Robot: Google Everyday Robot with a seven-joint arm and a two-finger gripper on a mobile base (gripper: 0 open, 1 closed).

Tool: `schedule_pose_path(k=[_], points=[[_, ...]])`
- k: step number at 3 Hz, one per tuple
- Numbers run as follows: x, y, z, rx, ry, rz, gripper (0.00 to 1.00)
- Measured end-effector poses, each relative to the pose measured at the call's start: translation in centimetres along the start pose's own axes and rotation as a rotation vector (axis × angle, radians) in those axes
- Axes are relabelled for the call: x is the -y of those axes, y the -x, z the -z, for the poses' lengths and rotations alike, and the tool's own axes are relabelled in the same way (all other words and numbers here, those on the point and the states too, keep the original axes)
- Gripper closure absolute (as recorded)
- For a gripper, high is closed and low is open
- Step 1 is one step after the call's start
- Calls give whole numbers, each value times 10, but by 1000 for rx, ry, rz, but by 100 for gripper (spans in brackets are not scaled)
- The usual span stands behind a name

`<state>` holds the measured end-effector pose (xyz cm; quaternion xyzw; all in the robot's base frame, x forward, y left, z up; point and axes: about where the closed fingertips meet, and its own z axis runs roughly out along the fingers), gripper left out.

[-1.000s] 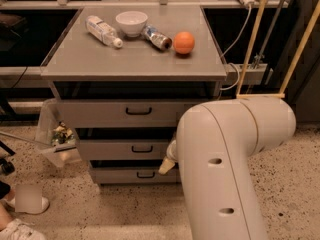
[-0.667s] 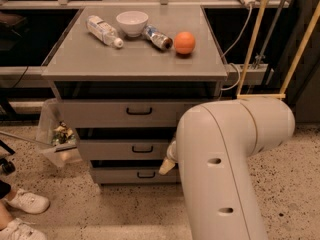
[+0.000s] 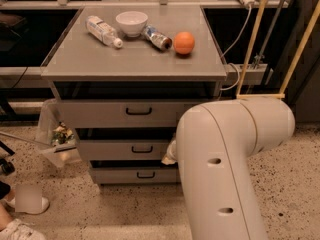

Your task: Open middle drawer

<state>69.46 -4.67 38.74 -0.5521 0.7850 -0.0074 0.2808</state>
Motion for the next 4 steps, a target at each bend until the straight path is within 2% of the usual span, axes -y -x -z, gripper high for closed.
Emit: schedule_pose_path(k=[2,3,4], points=[[0,0,0,0,0,0,89],[2,4,7,0,-1,0,100],[4,8,14,0,-1,0,100]])
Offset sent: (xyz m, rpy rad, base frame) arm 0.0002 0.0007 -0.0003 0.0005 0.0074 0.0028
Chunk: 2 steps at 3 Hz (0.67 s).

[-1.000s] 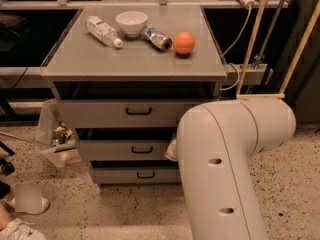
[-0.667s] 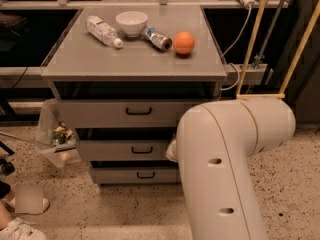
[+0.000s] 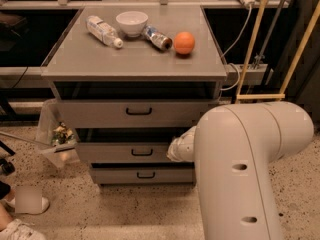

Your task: Open middle drawer

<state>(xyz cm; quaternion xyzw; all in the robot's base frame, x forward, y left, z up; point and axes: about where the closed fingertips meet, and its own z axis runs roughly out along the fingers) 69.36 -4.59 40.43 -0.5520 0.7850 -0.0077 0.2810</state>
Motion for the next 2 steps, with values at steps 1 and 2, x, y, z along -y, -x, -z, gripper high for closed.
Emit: schedule_pose_path(k=[1,2], points=[[1,2,3,0,0,0,100],[4,1,18,10,-7,-21,100]])
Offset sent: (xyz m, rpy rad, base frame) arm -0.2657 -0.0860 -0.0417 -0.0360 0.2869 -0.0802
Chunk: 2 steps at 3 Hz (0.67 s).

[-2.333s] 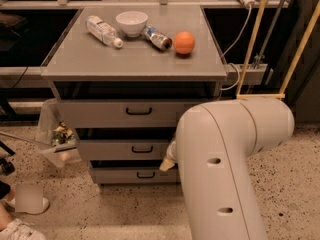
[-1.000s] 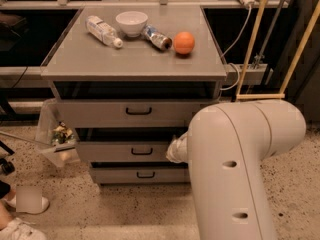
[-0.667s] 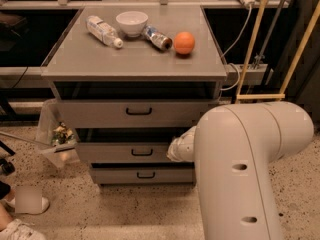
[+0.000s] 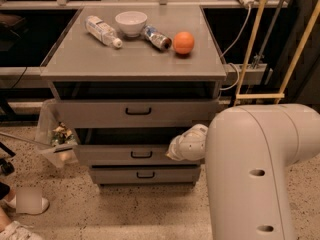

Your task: Open middle drawer

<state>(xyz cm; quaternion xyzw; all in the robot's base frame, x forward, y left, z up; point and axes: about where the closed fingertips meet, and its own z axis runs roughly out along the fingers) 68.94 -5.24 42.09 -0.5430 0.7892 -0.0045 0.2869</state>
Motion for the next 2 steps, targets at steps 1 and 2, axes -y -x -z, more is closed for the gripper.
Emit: schedule_pose_path(k=[1,2], points=[[0,0,0,0,0,0,100],[-2,-2,1,5,5,-3,100]])
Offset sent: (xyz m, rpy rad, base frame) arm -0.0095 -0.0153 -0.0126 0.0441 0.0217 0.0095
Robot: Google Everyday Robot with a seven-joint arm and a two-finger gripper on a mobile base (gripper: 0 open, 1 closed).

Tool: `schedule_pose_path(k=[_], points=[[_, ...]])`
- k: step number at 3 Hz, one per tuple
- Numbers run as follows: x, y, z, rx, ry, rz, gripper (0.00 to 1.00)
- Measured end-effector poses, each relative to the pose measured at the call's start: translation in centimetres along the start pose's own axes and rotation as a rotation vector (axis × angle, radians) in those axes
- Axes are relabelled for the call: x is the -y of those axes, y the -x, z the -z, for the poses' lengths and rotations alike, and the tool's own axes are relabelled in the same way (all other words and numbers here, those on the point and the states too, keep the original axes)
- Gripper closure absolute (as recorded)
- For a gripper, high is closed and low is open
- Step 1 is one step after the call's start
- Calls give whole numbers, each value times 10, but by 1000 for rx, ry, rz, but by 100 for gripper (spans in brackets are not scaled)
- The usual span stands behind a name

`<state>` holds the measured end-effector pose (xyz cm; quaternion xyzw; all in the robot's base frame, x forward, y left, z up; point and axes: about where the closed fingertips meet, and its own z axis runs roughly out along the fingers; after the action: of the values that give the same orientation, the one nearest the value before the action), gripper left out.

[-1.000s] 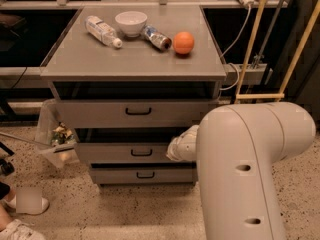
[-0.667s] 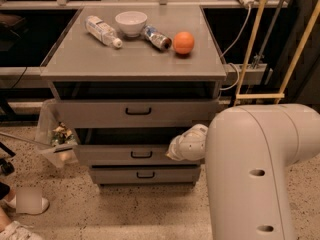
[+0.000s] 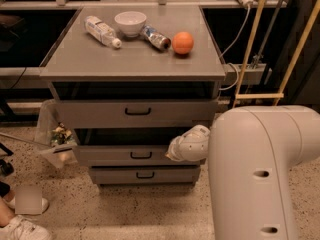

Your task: Open middle drawer

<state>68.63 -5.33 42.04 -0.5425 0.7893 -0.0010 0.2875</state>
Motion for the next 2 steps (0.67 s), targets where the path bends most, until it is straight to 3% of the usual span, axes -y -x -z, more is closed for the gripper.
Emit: schedule_pose_path(k=[1,2], points=[[-5,-19,10,4,-3,4,100],[-5,-17,15,4,-3,4,100]])
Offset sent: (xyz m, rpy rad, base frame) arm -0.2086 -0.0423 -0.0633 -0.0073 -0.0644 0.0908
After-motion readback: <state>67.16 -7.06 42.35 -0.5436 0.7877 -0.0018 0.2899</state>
